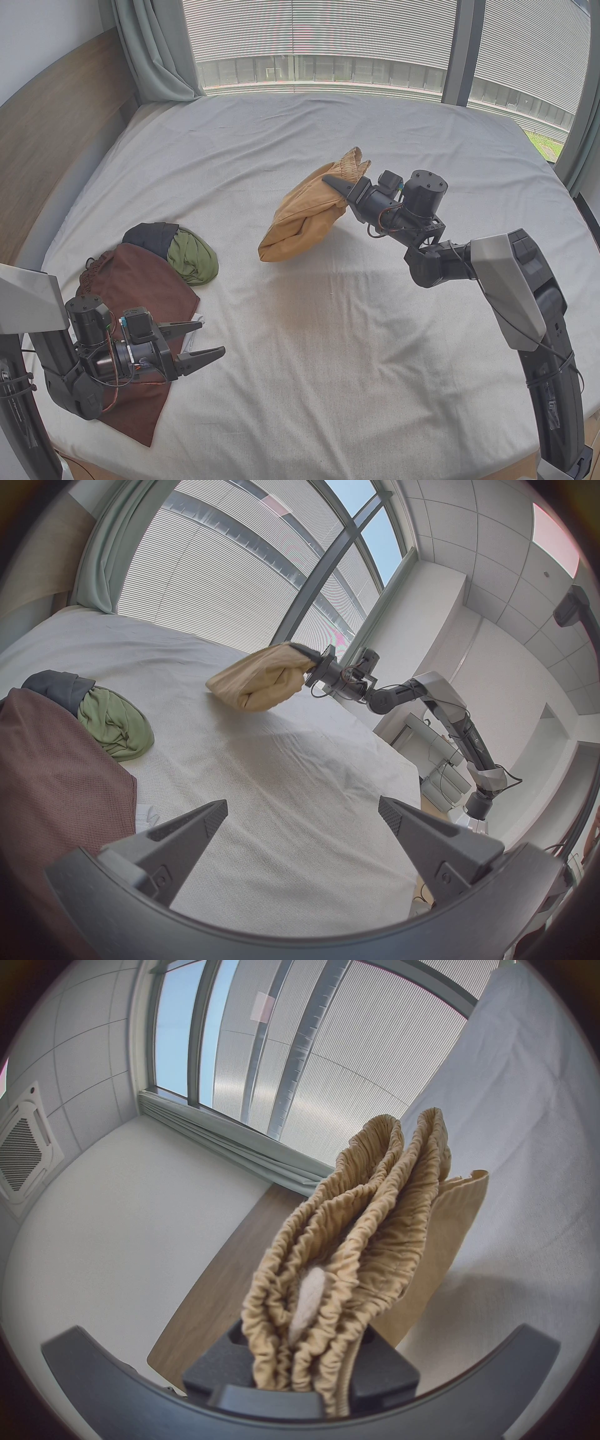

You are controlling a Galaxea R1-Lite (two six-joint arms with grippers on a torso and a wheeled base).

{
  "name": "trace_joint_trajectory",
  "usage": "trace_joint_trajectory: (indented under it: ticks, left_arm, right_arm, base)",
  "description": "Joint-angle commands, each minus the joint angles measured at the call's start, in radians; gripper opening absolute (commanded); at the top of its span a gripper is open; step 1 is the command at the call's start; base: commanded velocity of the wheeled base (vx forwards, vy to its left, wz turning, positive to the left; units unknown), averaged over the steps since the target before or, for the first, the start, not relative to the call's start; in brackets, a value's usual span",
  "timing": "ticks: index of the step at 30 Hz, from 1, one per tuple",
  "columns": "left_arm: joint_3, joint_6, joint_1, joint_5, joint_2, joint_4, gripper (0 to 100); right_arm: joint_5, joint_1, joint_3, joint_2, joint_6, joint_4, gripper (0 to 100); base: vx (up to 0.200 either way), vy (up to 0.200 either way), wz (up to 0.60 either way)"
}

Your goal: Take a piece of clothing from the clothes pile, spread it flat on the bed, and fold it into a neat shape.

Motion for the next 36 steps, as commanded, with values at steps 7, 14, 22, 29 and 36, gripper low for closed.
trace_joint_trajectory:
  ticks: [7,14,22,29,36]
  left_arm:
    - [-0.001,-0.001,0.002,-0.001,0.001,-0.001,100]
    - [0.001,-0.001,0.000,-0.001,-0.001,-0.001,100]
    - [0.004,-0.001,-0.003,-0.001,-0.002,-0.001,100]
    - [0.005,-0.001,-0.009,-0.001,-0.002,-0.001,100]
    - [0.005,0.001,-0.009,-0.003,-0.002,-0.001,100]
  right_arm:
    - [-0.004,-0.018,-0.034,0.136,-0.001,0.139,0]
    - [-0.007,-0.060,0.093,0.049,-0.008,0.138,0]
    - [-0.032,-0.083,0.248,0.014,-0.031,0.095,0]
    - [-0.046,-0.091,0.366,0.014,-0.038,0.010,0]
    - [-0.090,-0.086,0.365,0.029,-0.038,-0.022,0]
  base:
    - [0.000,0.000,0.00]
    - [0.000,0.000,0.00]
    - [0.000,0.000,0.00]
    - [0.000,0.000,0.00]
    - [0.000,0.000,0.00]
